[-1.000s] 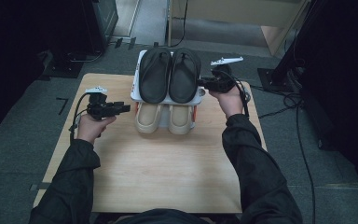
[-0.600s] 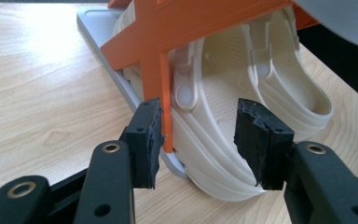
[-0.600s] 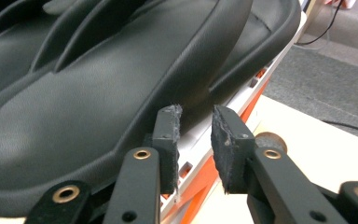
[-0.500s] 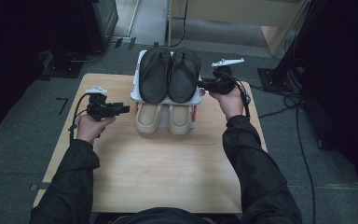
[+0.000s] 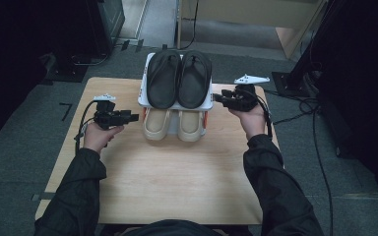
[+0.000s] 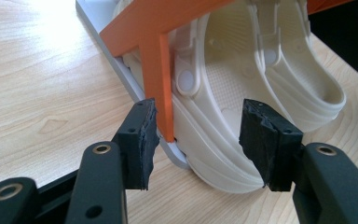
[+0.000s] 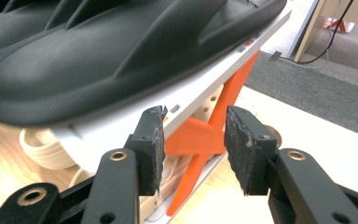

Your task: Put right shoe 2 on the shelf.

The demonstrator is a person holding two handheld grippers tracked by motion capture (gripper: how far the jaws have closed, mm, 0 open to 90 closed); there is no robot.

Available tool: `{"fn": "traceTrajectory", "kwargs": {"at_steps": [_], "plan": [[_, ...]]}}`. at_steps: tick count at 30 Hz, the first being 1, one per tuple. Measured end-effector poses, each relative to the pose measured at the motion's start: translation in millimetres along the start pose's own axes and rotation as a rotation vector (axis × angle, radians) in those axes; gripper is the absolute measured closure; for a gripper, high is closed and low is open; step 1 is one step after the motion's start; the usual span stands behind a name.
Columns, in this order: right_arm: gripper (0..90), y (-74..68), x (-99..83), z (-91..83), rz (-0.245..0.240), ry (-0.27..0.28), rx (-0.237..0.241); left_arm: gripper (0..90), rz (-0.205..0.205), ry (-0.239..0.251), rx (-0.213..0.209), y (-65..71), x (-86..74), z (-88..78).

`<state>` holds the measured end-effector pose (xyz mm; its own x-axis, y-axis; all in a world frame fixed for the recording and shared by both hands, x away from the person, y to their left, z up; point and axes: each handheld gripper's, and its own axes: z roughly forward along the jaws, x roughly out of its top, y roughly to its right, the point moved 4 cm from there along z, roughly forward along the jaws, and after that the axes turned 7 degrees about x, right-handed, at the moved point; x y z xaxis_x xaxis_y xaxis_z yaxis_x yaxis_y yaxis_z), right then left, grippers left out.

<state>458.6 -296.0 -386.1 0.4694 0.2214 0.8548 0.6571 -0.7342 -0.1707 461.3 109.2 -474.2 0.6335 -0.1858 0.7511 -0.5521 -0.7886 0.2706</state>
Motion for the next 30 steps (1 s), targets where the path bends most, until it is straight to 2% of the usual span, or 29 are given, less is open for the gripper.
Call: {"fn": "traceTrajectory", "kwargs": {"at_steps": [7,12,24,30], "plan": [[56.4,-4.9,-28.1,-7.5,-0.001,0.014,0.006,44.0,-0.001,-0.004,0.012,-0.9,-1.3,-1.5],[55.8,-9.6,-46.8,-12.0,-0.006,0.0,0.014,43.4,0.001,-0.001,0.017,-0.5,-2.6,-3.2],[54.2,-17.5,-74.9,-15.8,-0.02,-0.003,0.024,42.8,0.022,-0.009,0.018,4.6,-5.1,-3.9],[54.1,-23.6,-93.1,-15.1,-0.035,-0.032,0.036,42.9,0.034,-0.013,0.021,7.7,-8.7,-5.5]]}}
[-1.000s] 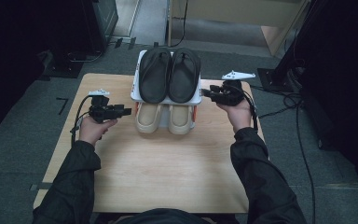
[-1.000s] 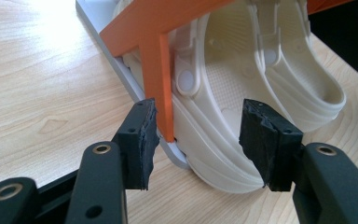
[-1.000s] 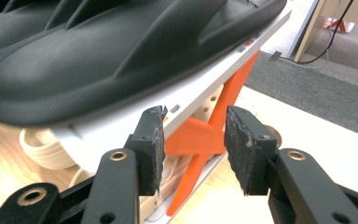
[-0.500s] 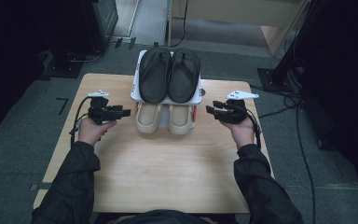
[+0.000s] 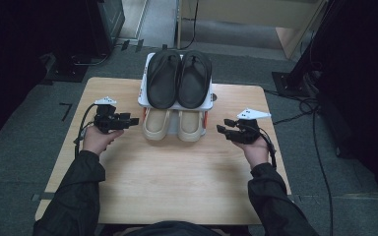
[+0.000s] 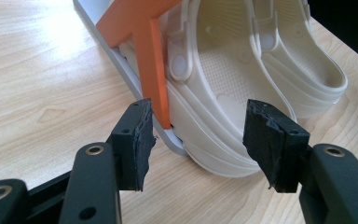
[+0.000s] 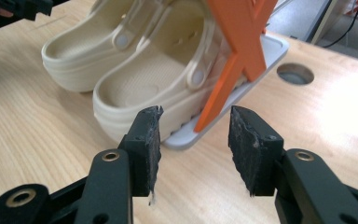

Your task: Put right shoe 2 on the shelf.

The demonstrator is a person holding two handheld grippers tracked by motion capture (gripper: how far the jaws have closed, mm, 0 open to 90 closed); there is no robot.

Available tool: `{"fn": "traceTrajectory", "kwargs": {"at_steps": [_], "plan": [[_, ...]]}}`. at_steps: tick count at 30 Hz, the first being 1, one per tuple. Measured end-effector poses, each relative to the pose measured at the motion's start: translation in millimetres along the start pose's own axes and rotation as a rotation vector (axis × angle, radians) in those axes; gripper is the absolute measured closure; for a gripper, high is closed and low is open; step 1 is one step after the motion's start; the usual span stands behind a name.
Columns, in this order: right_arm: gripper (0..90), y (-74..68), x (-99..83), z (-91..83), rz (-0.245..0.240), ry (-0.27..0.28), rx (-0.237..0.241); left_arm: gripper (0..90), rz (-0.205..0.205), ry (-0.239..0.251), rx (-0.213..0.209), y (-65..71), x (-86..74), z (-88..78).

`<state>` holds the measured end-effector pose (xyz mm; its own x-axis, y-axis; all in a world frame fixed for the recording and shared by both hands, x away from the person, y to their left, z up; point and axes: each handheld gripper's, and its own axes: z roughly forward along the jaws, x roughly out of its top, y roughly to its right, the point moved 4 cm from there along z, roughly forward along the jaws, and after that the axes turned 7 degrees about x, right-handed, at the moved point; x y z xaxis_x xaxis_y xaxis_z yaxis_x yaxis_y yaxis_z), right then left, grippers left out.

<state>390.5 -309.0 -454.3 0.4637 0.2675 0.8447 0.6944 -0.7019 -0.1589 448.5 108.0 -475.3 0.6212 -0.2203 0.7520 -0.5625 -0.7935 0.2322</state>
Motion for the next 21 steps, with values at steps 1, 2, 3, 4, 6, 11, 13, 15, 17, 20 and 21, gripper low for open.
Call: {"fn": "traceTrajectory", "kwargs": {"at_steps": [1,2,3,4,6,11,13,15,17,20,21], "plan": [[54.1,-0.4,-3.1,-0.2,0.004,0.002,0.001,42.8,-0.002,0.004,-0.002,1.4,-0.3,-0.4],[54.1,-0.6,-6.2,-0.5,0.004,0.006,0.0,42.9,0.005,0.003,-0.002,2.7,-1.0,-1.3],[54.0,-1.0,-10.0,-0.3,0.008,0.007,0.001,42.9,0.011,0.002,-0.002,3.4,-1.3,-1.8],[53.9,-1.4,-12.2,-0.3,0.017,-0.001,0.006,42.8,0.012,0.004,-0.006,5.1,-1.9,-2.3],[53.8,-1.7,-17.7,0.5,0.009,0.015,0.003,42.8,0.018,0.0,-0.008,7.1,-3.1,-3.5],[52.4,-6.8,-31.8,4.8,-0.015,0.019,0.009,42.4,0.043,-0.012,-0.016,12.8,-6.4,-5.6],[51.2,-8.7,-37.4,6.5,-0.023,-0.002,0.019,42.1,0.054,-0.009,-0.021,15.1,-7.7,-6.6],[51.1,-9.9,-41.6,7.3,-0.031,-0.007,0.024,41.7,0.055,-0.007,-0.024,17.1,-9.4,-7.8],[50.7,-9.0,-44.0,8.5,-0.031,-0.018,0.025,41.0,0.064,-0.01,-0.028,18.4,-10.5,-8.0],[50.0,-6.8,-44.8,9.5,-0.001,-0.015,0.028,40.5,0.067,-0.004,-0.031,19.5,-10.6,-7.0],[49.4,-6.0,-44.9,10.3,0.007,-0.012,0.035,40.2,0.066,-0.004,-0.031,19.4,-10.6,-6.9]]}}
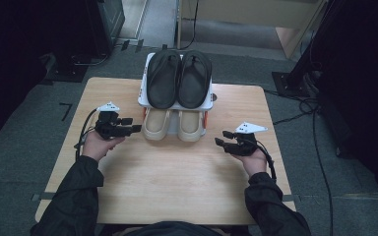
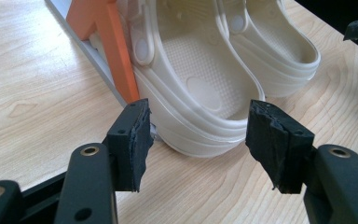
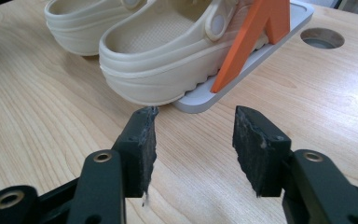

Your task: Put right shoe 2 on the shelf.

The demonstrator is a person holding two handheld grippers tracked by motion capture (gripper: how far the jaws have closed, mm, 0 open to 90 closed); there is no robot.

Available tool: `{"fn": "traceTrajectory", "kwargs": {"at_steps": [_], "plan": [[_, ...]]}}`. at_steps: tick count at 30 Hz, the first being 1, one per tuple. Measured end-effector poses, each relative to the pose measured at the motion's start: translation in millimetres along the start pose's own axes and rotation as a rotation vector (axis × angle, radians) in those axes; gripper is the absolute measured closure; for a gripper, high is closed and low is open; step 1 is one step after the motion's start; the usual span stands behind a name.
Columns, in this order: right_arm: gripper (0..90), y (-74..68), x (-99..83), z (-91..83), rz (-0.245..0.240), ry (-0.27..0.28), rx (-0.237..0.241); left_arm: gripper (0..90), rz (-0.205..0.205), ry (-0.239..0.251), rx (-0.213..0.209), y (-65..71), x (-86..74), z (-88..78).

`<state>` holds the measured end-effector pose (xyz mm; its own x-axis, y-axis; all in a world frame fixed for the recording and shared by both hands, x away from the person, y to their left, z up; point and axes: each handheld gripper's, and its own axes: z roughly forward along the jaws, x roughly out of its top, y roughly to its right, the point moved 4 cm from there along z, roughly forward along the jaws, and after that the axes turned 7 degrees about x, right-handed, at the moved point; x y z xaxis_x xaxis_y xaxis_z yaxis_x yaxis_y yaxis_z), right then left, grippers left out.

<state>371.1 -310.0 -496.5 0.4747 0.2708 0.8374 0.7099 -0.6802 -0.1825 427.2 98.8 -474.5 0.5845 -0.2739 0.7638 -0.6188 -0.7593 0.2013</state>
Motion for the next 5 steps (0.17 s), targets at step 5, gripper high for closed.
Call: {"fn": "traceTrajectory", "kwargs": {"at_steps": [5], "plan": [[43.8,1.9,0.8,-0.4,0.006,0.011,-0.014,39.0,0.003,0.006,0.004,-3.0,-1.1,1.0]]}}
